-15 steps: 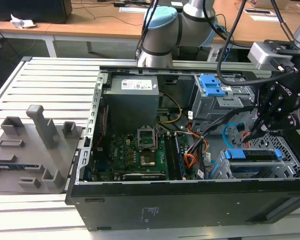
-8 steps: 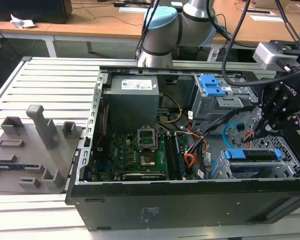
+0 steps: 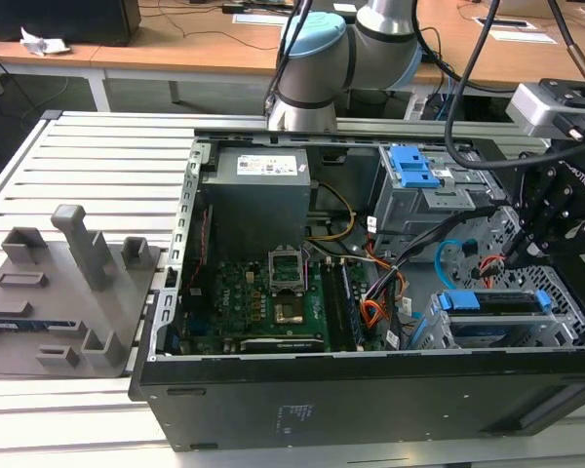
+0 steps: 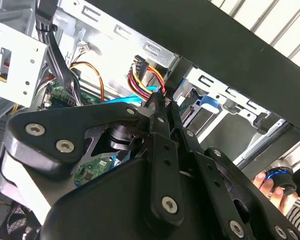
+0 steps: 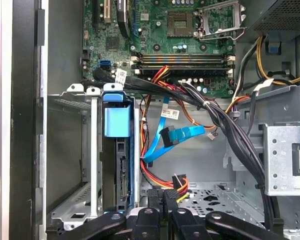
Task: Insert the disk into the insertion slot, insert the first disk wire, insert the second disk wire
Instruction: 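Insert the first disk wire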
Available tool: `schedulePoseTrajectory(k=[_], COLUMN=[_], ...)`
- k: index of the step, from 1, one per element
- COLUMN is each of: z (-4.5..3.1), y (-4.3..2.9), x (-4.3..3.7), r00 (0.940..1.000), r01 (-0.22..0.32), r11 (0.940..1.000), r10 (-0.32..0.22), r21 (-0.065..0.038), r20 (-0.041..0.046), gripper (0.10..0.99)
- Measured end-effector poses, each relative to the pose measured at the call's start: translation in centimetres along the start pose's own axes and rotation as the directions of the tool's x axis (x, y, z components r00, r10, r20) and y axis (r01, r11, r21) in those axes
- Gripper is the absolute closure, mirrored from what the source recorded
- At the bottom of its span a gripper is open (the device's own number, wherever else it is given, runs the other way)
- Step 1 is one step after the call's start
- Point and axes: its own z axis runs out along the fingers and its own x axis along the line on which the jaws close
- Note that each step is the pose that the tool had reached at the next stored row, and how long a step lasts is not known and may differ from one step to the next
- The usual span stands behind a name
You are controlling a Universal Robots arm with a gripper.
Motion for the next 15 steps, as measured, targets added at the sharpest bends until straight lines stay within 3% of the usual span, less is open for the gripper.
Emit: schedulePoseTrajectory(k=[7, 11, 15], z=[0.00, 0.04, 0.06], y=[0.00, 0.76, 0.82], x=[0.01, 0.02, 0.49], r00=[1.0000, 1.0000, 1.0000], r01=[0.000, 0.000, 0.000], r11=[1.0000, 1.0000, 1.0000], r10=[0.000, 0.000, 0.000], r21=[0.000, 0.000, 0.000], r20=[0.0000, 0.0003, 0.0002], gripper=[0.925, 0.925, 0.925])
